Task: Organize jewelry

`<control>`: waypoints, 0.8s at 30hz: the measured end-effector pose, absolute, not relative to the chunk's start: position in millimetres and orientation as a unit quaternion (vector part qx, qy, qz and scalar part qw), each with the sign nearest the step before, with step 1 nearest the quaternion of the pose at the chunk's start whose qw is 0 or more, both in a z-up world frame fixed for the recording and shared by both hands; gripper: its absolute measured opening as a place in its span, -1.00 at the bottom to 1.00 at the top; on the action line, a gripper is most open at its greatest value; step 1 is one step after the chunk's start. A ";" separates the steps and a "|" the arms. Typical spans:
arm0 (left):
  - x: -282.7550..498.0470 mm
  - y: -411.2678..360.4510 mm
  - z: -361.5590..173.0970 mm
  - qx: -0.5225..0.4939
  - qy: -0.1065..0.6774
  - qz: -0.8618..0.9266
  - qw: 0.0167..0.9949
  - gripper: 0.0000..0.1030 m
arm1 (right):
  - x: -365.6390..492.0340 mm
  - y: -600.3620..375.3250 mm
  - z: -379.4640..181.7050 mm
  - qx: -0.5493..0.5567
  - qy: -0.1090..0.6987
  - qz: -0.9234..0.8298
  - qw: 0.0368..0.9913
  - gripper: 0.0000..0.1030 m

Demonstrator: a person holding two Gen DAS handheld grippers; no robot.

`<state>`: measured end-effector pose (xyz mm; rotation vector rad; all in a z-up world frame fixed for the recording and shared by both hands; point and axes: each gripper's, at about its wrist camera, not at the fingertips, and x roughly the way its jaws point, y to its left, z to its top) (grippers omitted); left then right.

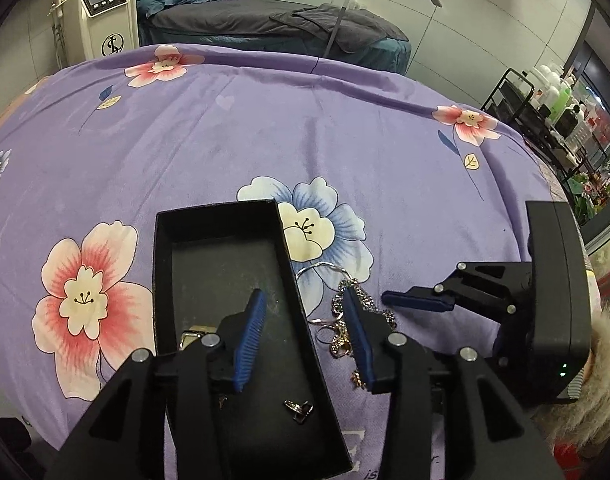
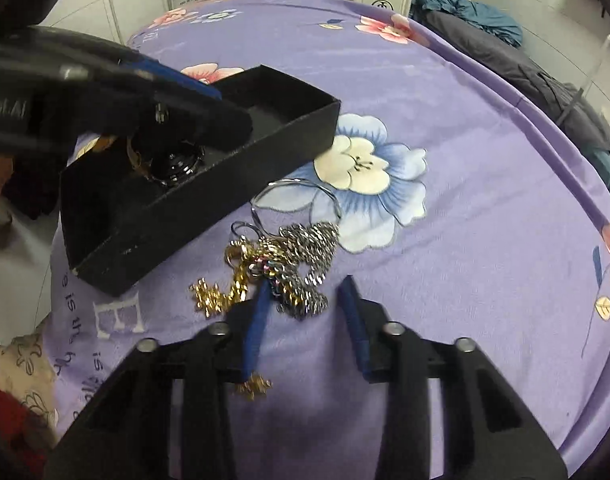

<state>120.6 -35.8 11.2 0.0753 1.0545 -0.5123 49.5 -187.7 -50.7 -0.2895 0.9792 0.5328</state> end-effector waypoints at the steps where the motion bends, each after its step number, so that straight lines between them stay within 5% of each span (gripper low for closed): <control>1: 119.3 -35.6 10.3 0.040 0.497 -0.239 0.833 -0.23 | 49.7 -185.0 -49.9 -0.135 0.463 0.259 0.837 -0.80; 12: 99.9 -28.8 10.3 0.057 0.492 -0.246 0.833 -0.11 | 19.2 -239.0 71.8 0.026 0.372 0.290 0.881 -0.83; 13: 97.2 -31.3 10.6 0.059 0.490 -0.251 0.833 -0.11 | 16.8 -245.7 89.0 0.037 0.353 0.288 0.889 -0.99; 17: 86.2 -43.0 13.6 0.066 0.483 -0.269 0.830 -0.08 | 17.6 -247.8 132.6 0.050 0.310 0.287 0.905 -0.99; 24: 80.6 -52.3 12.4 0.085 0.476 -0.269 0.833 -0.03 | 25.0 -238.1 105.8 0.007 0.356 0.250 0.901 -0.99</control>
